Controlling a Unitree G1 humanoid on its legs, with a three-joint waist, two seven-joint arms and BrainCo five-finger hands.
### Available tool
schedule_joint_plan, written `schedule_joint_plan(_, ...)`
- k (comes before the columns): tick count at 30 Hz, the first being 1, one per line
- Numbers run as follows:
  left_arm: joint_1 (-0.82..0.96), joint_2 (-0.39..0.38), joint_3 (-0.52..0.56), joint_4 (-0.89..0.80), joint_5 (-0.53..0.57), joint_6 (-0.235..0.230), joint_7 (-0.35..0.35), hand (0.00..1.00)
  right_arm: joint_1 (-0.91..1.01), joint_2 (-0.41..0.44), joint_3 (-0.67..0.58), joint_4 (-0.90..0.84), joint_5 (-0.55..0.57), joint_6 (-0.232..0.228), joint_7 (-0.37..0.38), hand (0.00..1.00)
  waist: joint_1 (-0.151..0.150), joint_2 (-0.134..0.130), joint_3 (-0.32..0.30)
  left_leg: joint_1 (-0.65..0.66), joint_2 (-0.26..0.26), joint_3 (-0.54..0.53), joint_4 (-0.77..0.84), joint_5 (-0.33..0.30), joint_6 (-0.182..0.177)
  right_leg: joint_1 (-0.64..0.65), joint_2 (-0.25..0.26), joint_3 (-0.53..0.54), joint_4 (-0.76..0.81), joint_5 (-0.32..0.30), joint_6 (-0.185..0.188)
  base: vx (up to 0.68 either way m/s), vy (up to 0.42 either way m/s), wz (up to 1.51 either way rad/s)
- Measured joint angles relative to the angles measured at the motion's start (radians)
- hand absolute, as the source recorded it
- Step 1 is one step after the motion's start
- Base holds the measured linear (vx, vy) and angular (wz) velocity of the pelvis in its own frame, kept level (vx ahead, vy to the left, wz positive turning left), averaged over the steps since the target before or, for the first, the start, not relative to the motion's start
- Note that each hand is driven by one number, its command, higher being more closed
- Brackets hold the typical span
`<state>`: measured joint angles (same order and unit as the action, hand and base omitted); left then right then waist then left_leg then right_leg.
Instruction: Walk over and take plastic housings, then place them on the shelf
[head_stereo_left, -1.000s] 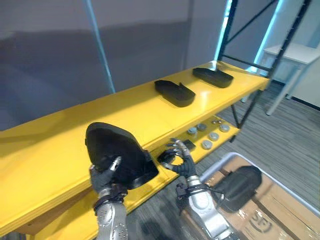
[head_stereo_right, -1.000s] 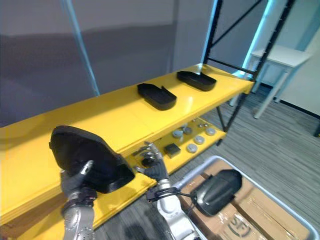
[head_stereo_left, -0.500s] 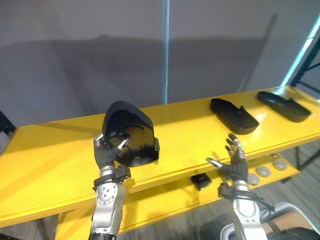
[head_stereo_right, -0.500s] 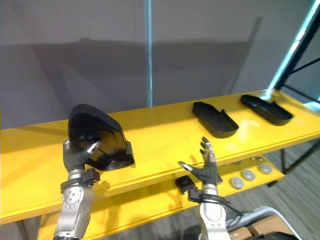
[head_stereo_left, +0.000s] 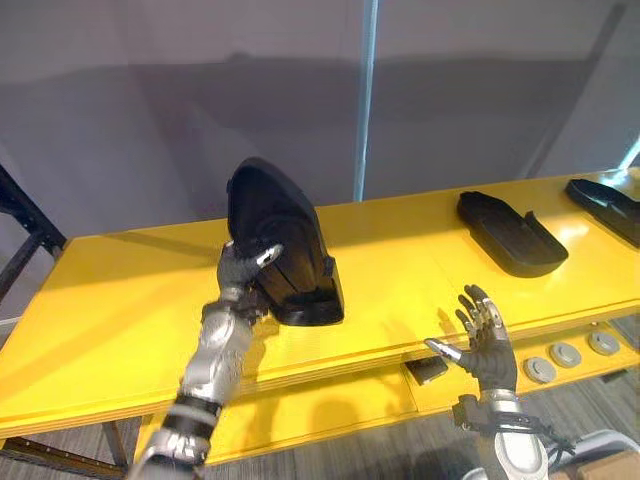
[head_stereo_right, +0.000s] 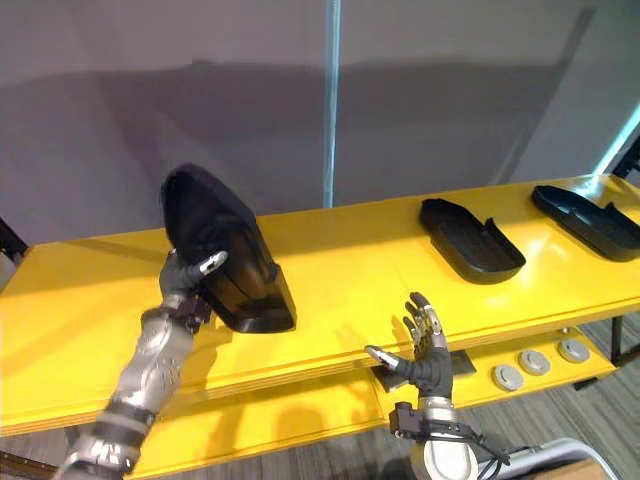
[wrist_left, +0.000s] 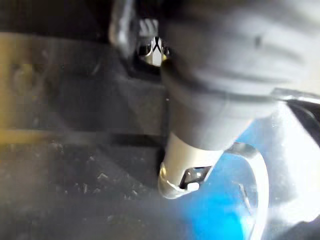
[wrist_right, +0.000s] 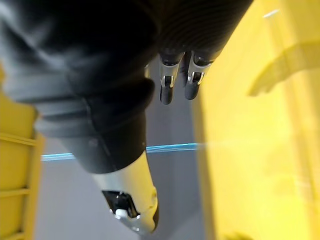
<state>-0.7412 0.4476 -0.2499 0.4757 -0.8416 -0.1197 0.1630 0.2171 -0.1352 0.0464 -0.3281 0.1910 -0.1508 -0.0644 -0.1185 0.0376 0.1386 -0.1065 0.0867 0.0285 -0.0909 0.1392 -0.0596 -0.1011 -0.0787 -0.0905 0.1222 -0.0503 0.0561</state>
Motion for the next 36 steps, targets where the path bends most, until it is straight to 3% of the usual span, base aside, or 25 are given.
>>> schedule_joint_plan(1,-0.074,0.04,-0.057,0.078,-0.021,0.02,-0.007,1.0,0.018,-0.005,0.036,-0.007,0.0,0.001,0.008,0.0,-0.01,0.001,0.001,-0.007,-0.002,0.014,0.0,0.007,0.002,-0.011,-0.003,0.012,-0.003,0.005,0.003,0.0,0.035,-0.24)
schedule_joint_plan(6,-0.231,0.081,-0.18,0.299,-0.042,0.091,-0.022,1.0,0.05,-0.023,0.159,-0.006,0.004,0.017,0.038,0.0,-0.037,0.002,0.004,-0.019,-0.001,0.054,0.004,0.011,0.002,-0.035,-0.002,0.034,-0.003,0.008,0.004,0.01,0.018,-0.14)
schedule_joint_plan(11,-0.329,0.081,-0.208,0.467,-0.031,0.146,-0.021,1.0,0.053,-0.024,0.241,-0.006,0.003,0.022,0.059,0.0,-0.042,0.003,0.034,-0.051,0.012,0.079,0.004,0.025,-0.008,-0.08,0.014,0.053,0.001,0.02,-0.011,-0.04,-0.008,-0.14)
schedule_joint_plan(18,-0.412,0.078,-0.184,0.591,0.101,0.181,-0.013,1.0,0.053,-0.022,0.292,-0.006,-0.001,0.023,0.08,0.0,-0.063,0.0,0.082,-0.082,0.025,0.08,0.004,0.035,-0.009,-0.123,0.027,0.055,0.018,0.026,-0.018,-0.06,-0.005,-0.03)
schedule_joint_plan(19,-0.44,0.078,-0.162,0.608,0.134,0.185,-0.012,0.0,0.052,-0.021,0.292,-0.006,-0.001,0.023,0.08,0.0,-0.062,0.0,0.099,-0.083,0.024,0.081,0.004,0.039,-0.007,-0.128,0.027,0.056,0.026,0.026,-0.018,-0.05,0.003,-0.01)
schedule_joint_plan(29,-0.58,0.12,-0.087,0.694,0.377,0.185,0.006,0.0,0.055,0.001,0.341,-0.006,0.0,0.022,0.088,0.0,-0.069,-0.019,0.151,-0.133,0.021,0.113,0.004,0.045,0.0,-0.202,0.027,0.09,0.048,0.033,-0.012,-0.04,0.019,-0.09)
schedule_joint_plan(36,-0.633,0.144,-0.069,0.703,0.436,0.184,0.011,0.0,0.056,0.024,0.349,-0.006,0.0,0.02,0.094,0.0,-0.084,-0.03,0.169,-0.137,0.023,0.136,0.004,0.045,0.0,-0.222,0.029,0.11,0.06,0.034,-0.012,-0.01,0.008,-0.07)
